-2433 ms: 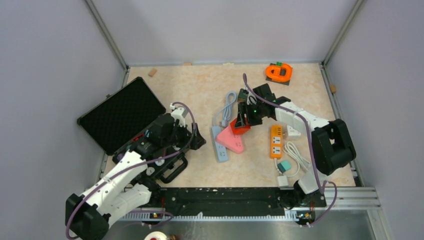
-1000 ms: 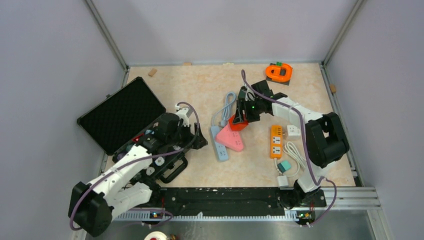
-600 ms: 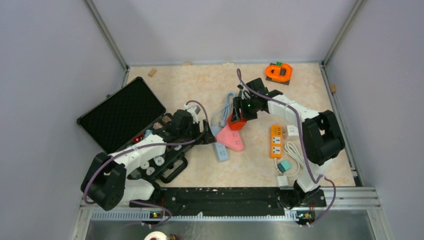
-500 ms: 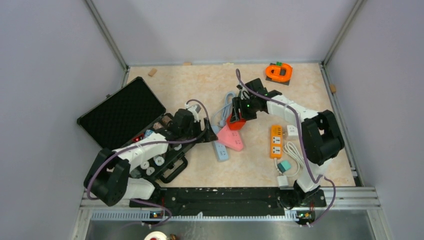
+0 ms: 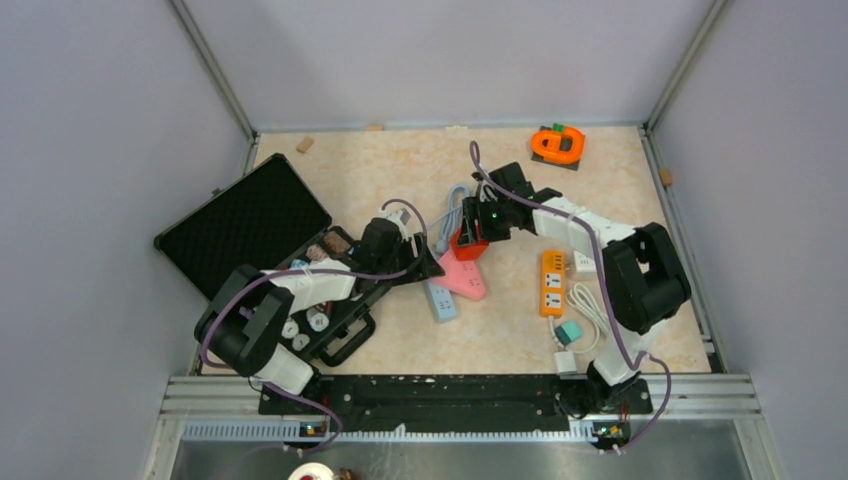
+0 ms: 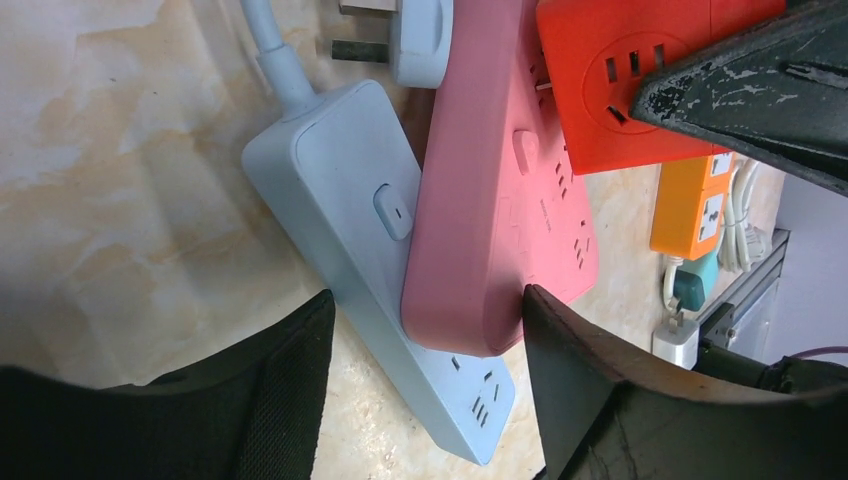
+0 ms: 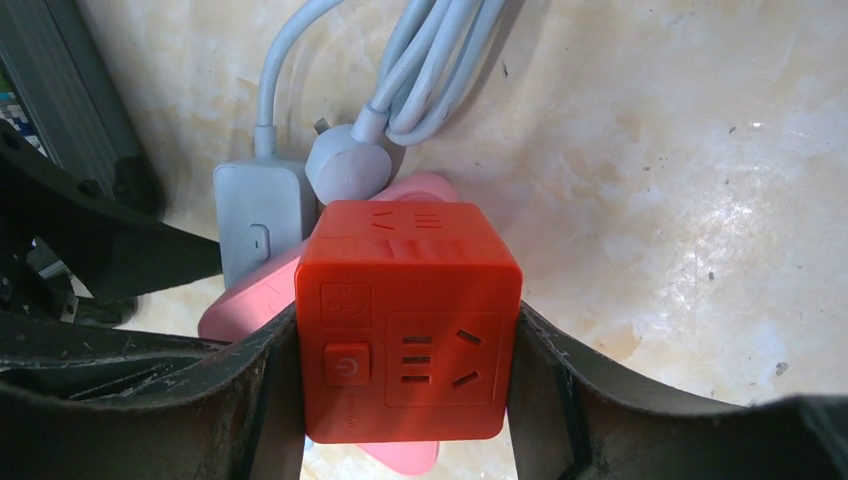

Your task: Insert the plug

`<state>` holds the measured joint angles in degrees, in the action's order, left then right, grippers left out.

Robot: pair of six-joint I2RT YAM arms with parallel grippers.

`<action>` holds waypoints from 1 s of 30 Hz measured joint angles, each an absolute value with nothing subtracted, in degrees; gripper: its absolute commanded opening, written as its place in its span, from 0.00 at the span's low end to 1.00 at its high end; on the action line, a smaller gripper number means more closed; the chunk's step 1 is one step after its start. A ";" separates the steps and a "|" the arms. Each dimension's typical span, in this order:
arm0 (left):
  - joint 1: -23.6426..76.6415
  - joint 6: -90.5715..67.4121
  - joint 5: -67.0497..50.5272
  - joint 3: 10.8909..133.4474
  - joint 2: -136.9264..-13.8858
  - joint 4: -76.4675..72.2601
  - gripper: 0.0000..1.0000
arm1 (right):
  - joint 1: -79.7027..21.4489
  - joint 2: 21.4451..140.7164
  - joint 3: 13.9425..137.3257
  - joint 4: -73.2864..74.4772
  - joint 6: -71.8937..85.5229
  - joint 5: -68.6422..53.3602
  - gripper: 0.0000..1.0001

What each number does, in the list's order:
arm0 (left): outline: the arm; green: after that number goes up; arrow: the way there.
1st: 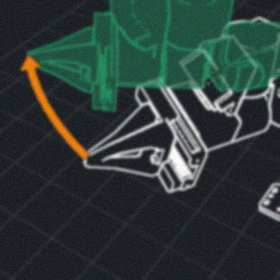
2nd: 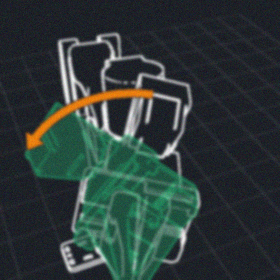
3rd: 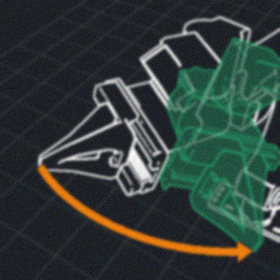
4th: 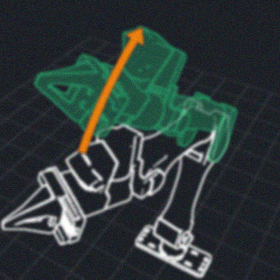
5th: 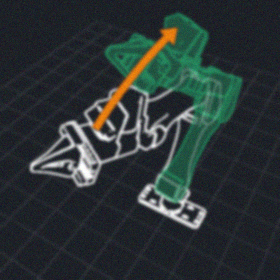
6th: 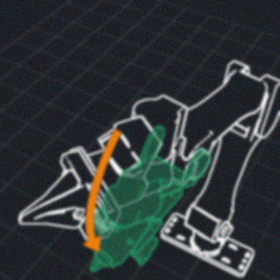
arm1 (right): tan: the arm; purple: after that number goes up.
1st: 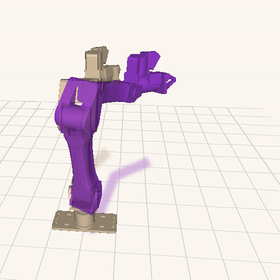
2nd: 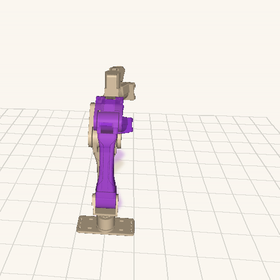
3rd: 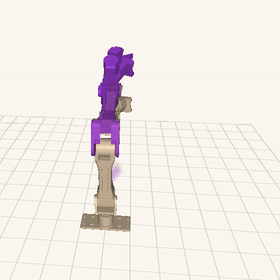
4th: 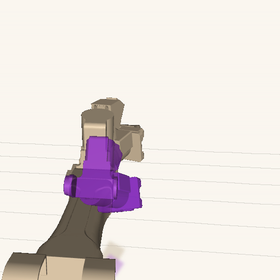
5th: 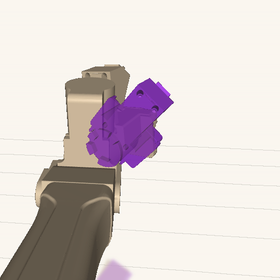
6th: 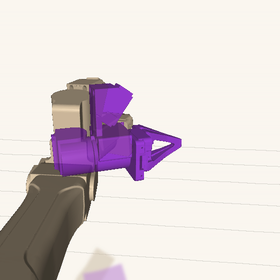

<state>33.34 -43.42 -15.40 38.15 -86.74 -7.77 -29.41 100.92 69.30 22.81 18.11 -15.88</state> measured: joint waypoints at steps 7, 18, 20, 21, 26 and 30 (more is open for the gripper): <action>33.41 -44.47 -15.59 38.37 -87.29 -8.43 0.57 | -29.65 100.95 68.66 21.52 18.24 -15.59 0.00; 33.36 -44.86 -15.38 38.72 -87.44 -8.40 0.51 | -32.53 101.80 67.81 19.51 18.94 -10.22 0.00; 33.32 -44.91 -15.35 38.83 -87.53 -8.40 0.51 | -32.69 101.56 66.98 18.15 19.27 -9.89 0.00; 33.28 -44.93 -15.33 38.92 -87.57 -8.40 0.51 | -32.73 101.51 66.63 17.37 19.33 -9.74 0.00; 32.99 -44.93 -14.46 39.35 -87.90 -8.78 0.51 | -32.99 101.97 65.76 13.56 19.53 -8.95 0.00; 32.86 -44.88 -13.37 39.66 -87.92 -9.02 0.51 | -33.61 102.54 65.69 11.44 19.66 -7.42 0.00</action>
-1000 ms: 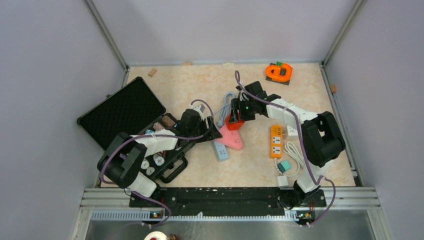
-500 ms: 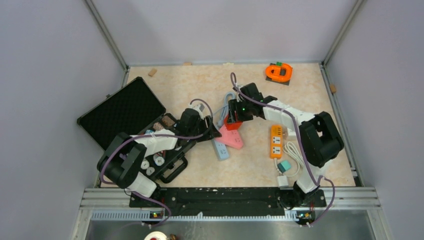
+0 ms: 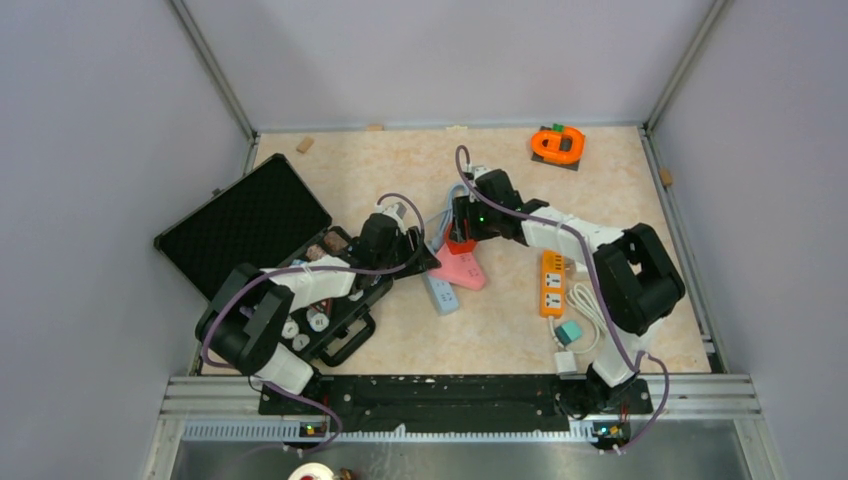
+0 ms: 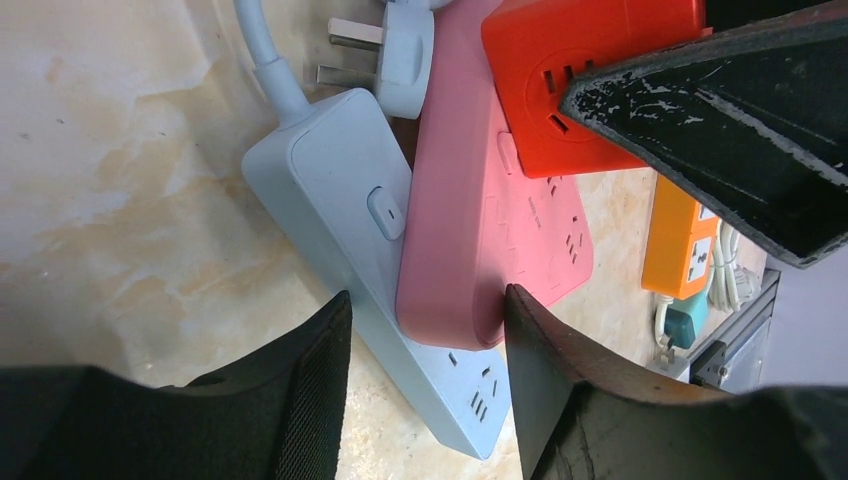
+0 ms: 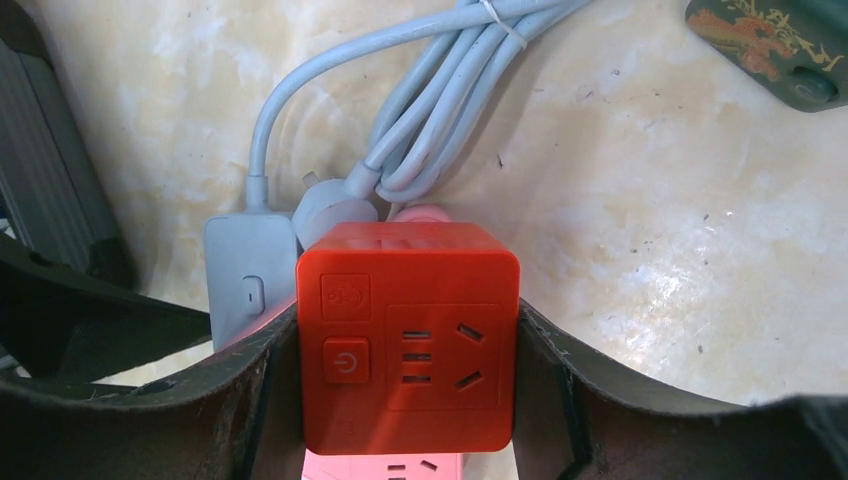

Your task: Insert the plug

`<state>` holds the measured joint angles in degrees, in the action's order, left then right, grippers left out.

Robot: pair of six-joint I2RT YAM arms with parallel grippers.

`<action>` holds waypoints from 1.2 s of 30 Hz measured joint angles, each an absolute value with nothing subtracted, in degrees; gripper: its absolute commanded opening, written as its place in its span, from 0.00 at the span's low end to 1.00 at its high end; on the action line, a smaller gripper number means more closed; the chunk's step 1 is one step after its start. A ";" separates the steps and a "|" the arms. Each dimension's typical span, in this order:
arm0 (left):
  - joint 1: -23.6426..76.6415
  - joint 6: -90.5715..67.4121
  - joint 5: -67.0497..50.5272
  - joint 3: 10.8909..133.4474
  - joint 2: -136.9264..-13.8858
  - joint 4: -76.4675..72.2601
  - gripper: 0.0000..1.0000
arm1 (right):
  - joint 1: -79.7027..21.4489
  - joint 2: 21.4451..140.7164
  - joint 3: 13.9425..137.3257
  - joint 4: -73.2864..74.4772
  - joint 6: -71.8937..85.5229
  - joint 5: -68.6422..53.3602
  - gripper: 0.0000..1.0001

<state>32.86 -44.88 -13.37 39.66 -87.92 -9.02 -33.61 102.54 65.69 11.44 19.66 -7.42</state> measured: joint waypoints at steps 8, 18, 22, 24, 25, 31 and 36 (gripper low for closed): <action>32.86 -44.84 -12.99 39.77 -87.83 -8.91 0.52 | -36.60 102.54 65.69 11.00 20.03 -0.38 0.00; 32.93 -43.42 -12.58 39.97 -87.42 -8.43 0.61 | -37.01 102.63 65.67 10.96 20.23 0.86 0.00; 33.17 -41.17 -11.31 40.93 -87.18 -5.89 0.73 | -37.58 102.63 65.78 10.72 21.26 1.23 0.07; 33.47 -39.79 -10.72 41.71 -86.67 -3.44 0.80 | -38.30 102.65 66.46 11.33 21.74 1.69 0.27; 33.69 -39.09 -10.41 42.22 -86.08 -1.98 0.83 | -38.63 102.63 67.18 12.19 22.11 1.83 0.39; 34.06 -36.01 -7.77 44.34 -78.89 3.62 0.93 | -40.80 102.78 70.35 19.49 22.96 1.93 0.82; 34.06 -34.30 -6.72 44.53 -69.97 5.43 0.99 | -41.95 100.95 68.88 27.79 23.62 1.50 0.96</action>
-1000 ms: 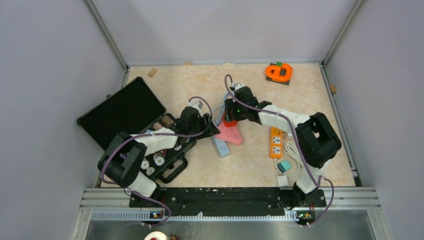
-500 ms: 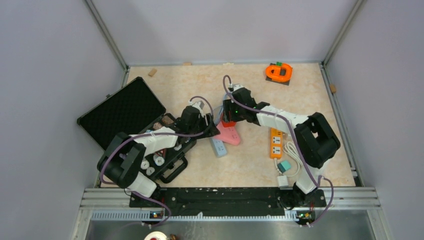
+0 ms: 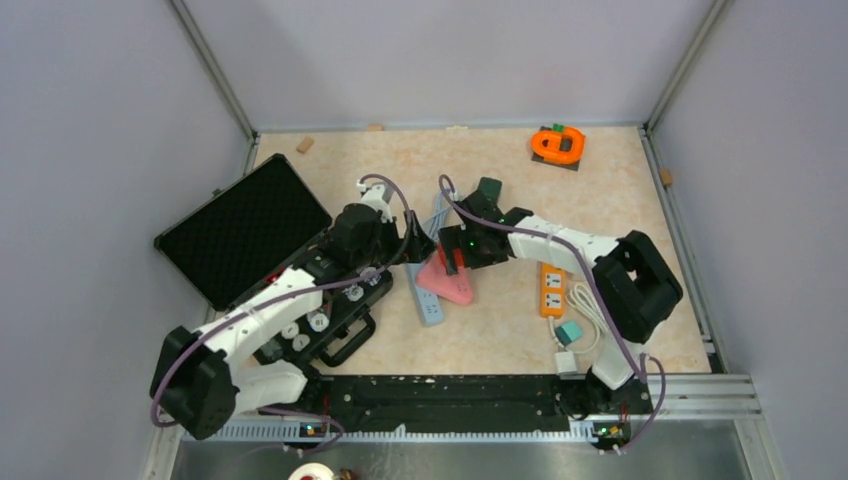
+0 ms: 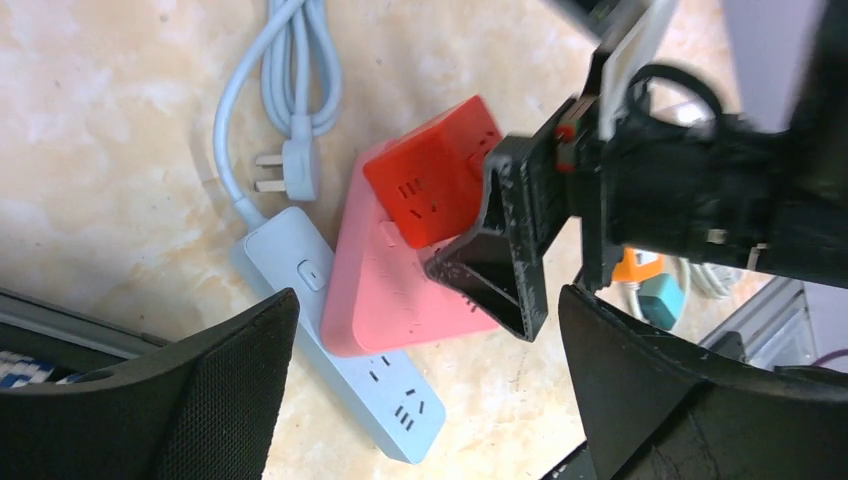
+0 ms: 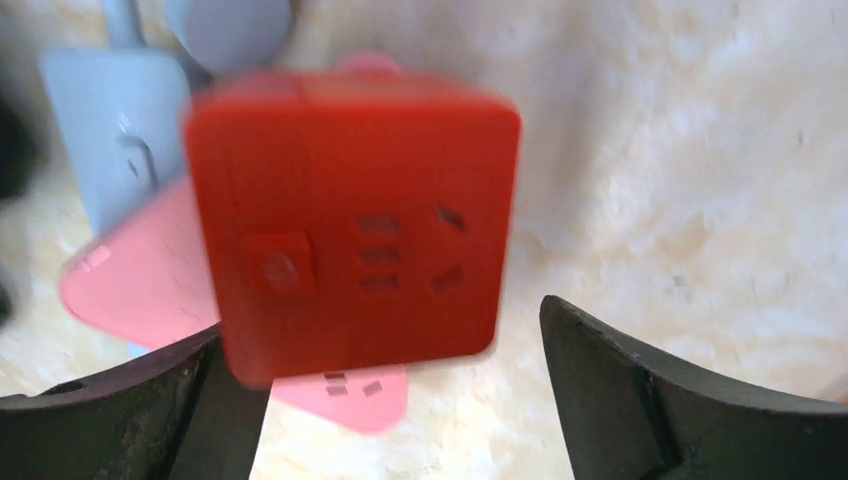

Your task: Insert the plug

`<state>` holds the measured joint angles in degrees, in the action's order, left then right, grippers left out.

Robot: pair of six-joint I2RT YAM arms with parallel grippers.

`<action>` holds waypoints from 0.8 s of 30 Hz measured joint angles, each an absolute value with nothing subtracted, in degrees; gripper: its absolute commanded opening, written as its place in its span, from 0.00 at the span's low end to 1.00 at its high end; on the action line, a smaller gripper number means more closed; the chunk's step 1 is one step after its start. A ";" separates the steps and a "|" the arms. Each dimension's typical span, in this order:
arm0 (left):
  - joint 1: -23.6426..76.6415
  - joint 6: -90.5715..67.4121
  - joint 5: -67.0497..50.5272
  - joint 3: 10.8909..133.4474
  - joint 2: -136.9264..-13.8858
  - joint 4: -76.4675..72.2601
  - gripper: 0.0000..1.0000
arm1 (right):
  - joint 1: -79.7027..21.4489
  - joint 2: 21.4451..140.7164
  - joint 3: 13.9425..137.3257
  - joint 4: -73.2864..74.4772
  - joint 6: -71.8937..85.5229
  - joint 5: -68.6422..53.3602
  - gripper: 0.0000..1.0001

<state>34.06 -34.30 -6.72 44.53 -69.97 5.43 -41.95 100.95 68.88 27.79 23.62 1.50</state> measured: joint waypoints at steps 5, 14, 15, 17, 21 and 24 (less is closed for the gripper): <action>34.06 -33.21 -6.28 42.89 -59.46 6.70 0.99 | -42.02 94.59 63.96 31.88 23.77 1.65 0.98; 34.06 -33.04 -3.31 29.82 -37.26 8.27 0.99 | -36.53 79.85 55.48 30.83 24.71 -1.78 0.98; 34.06 -33.12 -2.85 28.14 -34.92 8.25 0.99 | -35.53 78.96 54.54 30.74 24.73 -2.09 0.98; 34.06 -33.52 -2.46 25.78 -31.75 8.27 0.99 | -33.56 77.41 52.47 30.59 24.97 -2.42 0.98; 34.06 -34.72 -3.38 23.70 -29.76 8.25 0.99 | -30.39 74.46 49.60 30.92 25.69 -2.39 0.98; 34.06 -35.07 -4.89 23.51 -31.03 8.19 0.99 | -27.40 71.46 47.92 30.89 26.30 -2.50 0.98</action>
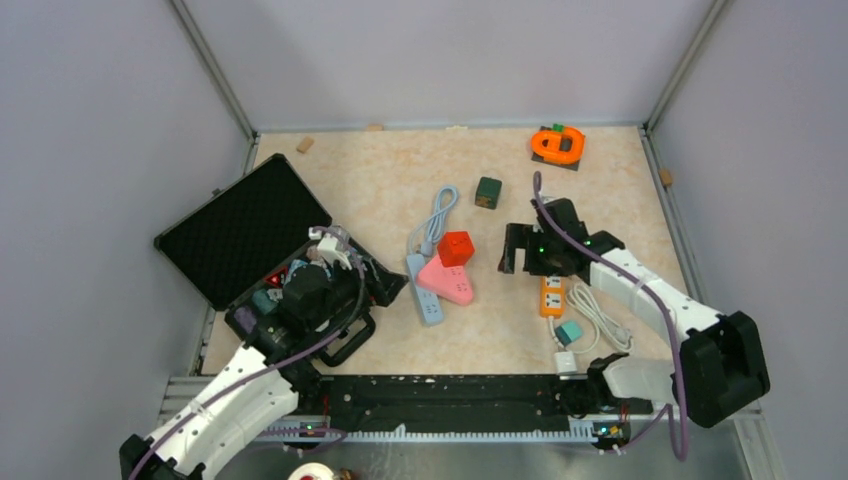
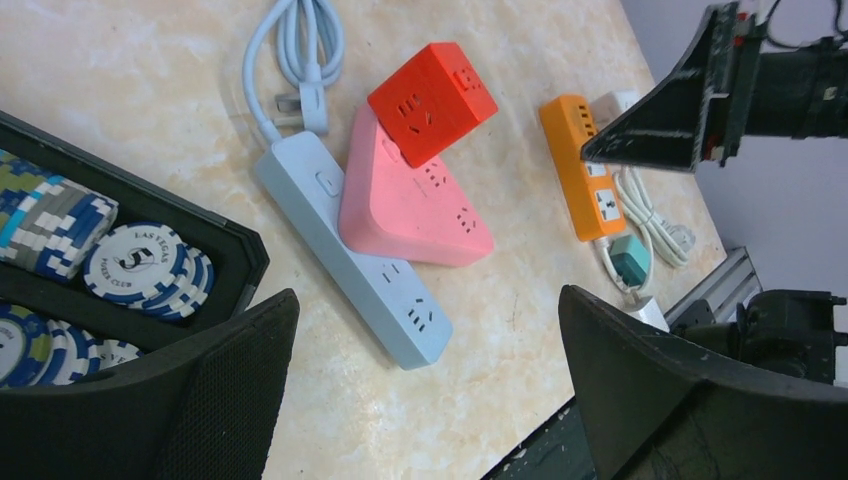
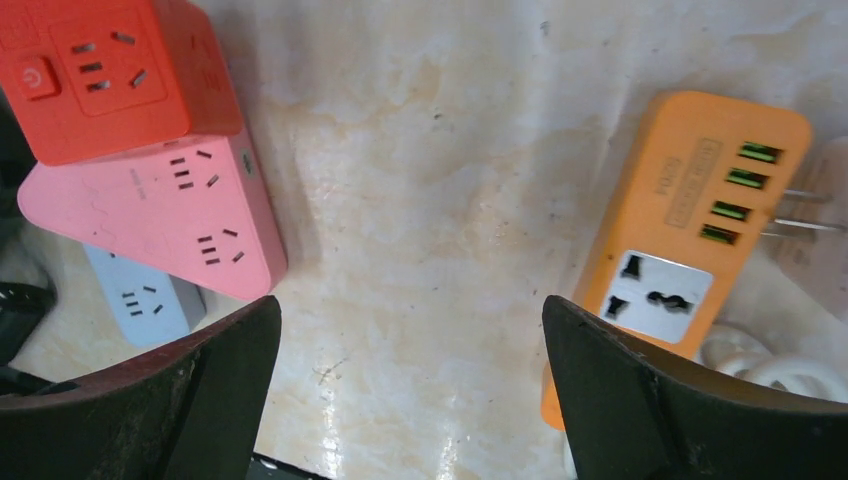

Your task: Insert the plug

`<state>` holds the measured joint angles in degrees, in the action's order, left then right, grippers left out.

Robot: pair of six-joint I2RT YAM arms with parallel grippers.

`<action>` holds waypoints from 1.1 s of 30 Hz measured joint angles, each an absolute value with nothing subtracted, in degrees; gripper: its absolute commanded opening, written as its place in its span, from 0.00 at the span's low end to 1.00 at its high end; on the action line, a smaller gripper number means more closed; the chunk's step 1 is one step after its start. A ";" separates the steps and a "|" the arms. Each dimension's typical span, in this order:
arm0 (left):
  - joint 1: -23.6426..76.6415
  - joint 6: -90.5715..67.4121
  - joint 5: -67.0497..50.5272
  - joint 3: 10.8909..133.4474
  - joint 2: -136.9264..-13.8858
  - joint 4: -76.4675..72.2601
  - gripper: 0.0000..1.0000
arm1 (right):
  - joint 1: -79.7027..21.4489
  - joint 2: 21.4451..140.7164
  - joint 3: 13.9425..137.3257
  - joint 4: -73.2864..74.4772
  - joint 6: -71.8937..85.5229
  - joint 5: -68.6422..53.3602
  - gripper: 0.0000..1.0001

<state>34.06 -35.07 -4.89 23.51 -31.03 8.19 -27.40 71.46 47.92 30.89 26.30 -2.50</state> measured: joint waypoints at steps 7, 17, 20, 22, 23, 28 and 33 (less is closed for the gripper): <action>34.06 -35.64 -8.43 24.58 -39.70 8.51 0.99 | -20.88 68.62 46.85 30.39 26.76 -3.73 0.99; 34.06 -33.54 -8.64 28.88 -45.01 10.90 0.99 | -20.53 86.80 61.54 30.24 25.08 -3.88 0.99; 34.06 -32.80 -7.62 28.88 -45.17 11.44 0.99 | -20.49 93.30 68.77 29.87 25.12 -2.81 0.99; 34.06 -32.71 -6.63 28.88 -45.25 11.77 0.99 | -20.49 97.95 73.43 29.41 25.26 -1.85 0.99; 34.06 -32.62 -6.28 28.88 -45.28 11.79 0.99 | -20.49 99.70 75.16 29.41 25.34 -1.28 0.99; 34.06 -32.34 -3.49 28.88 -45.47 12.40 0.99 | -20.49 110.65 85.34 29.45 26.92 0.97 0.99; 34.06 -31.55 -2.02 28.82 -46.37 12.67 0.99 | -20.53 119.81 93.84 29.39 28.93 1.19 0.99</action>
